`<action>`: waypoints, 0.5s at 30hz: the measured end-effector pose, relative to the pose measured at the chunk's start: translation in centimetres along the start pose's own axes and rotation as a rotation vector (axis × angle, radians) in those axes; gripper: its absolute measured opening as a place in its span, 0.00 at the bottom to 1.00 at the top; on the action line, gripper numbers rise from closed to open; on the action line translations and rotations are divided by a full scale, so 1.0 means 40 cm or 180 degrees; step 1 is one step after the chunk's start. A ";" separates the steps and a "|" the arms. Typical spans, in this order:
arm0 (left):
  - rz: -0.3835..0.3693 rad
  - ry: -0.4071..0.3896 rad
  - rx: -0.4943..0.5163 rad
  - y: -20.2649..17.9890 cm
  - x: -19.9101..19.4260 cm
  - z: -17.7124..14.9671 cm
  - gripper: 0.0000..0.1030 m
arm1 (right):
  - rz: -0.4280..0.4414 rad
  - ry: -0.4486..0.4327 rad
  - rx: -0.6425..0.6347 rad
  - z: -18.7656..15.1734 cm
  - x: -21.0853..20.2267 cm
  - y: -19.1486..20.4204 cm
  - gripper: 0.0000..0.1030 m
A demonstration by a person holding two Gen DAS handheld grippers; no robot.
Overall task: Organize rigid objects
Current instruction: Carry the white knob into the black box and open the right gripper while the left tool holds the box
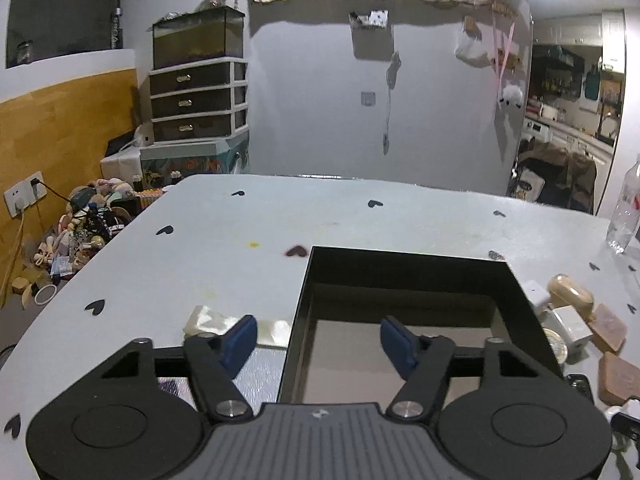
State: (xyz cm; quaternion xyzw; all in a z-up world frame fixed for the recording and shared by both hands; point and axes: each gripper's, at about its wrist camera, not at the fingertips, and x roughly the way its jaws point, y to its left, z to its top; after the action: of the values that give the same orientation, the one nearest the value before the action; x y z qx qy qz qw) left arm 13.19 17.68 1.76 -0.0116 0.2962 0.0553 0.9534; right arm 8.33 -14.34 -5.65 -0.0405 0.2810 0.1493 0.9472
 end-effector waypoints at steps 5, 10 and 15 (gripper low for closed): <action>0.0100 0.0122 0.0054 0.006 0.064 0.011 0.52 | 0.0092 -0.0054 -0.0016 0.016 -0.032 0.000 0.29; 0.0104 0.0310 0.0009 0.026 0.117 0.010 0.33 | 0.0213 -0.0148 0.0025 0.054 -0.066 -0.009 0.29; 0.0096 0.0434 -0.0054 0.043 0.146 0.001 0.13 | 0.0374 -0.0239 0.0041 0.126 -0.076 -0.010 0.29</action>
State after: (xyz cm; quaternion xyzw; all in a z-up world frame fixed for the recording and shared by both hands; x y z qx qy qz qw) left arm 17.78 19.95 -1.49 -0.0188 0.3602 0.0712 0.9300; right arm 8.64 -14.71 0.22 -0.0122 0.2482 0.2043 0.9468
